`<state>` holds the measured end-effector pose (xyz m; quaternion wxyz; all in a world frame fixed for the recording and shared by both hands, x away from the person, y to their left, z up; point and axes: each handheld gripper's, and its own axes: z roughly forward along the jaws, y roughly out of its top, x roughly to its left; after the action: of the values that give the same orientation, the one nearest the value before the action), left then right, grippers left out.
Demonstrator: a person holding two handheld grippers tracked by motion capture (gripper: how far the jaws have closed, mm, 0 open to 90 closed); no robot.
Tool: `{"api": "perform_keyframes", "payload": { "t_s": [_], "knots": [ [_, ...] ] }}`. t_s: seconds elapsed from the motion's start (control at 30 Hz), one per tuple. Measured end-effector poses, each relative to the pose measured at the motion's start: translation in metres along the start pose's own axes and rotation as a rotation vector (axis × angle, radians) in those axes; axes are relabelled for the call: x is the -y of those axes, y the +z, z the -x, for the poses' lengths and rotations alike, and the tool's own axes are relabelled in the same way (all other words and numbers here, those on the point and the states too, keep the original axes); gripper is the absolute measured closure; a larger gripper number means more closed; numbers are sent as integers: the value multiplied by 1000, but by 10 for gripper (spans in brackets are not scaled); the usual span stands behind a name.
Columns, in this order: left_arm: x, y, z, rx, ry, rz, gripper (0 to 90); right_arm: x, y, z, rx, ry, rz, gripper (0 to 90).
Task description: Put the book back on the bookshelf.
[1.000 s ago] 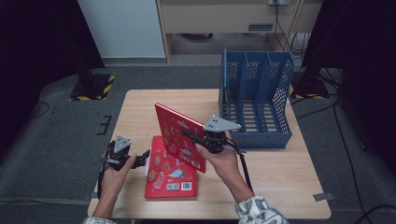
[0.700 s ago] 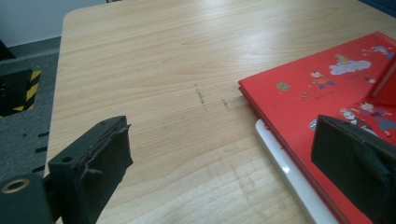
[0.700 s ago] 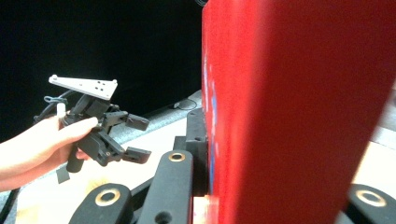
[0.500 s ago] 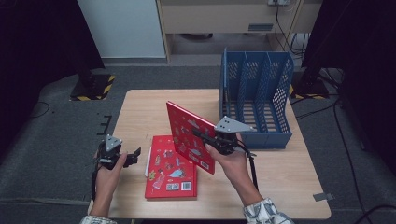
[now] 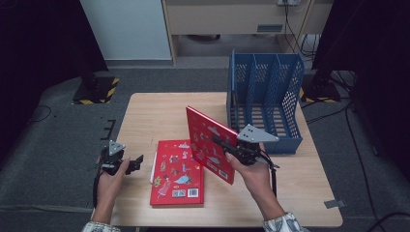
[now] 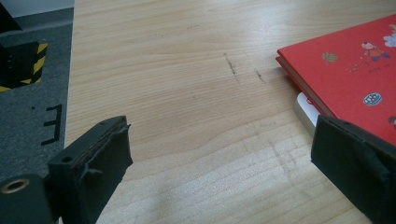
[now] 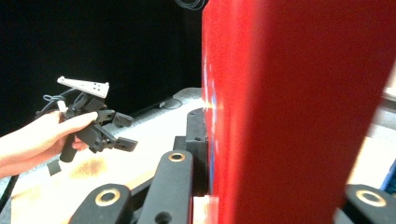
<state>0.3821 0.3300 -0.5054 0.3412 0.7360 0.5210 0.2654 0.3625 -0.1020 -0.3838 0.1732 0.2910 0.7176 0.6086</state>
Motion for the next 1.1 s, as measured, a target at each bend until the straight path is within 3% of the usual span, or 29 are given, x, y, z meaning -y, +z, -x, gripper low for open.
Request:
{"api": "perform_keyframes", "payload": {
  "t_s": [1.1],
  "knots": [
    [3, 6, 3, -18, 4, -36, 31, 20, -91, 17, 109, 34, 14, 798]
  ]
}}
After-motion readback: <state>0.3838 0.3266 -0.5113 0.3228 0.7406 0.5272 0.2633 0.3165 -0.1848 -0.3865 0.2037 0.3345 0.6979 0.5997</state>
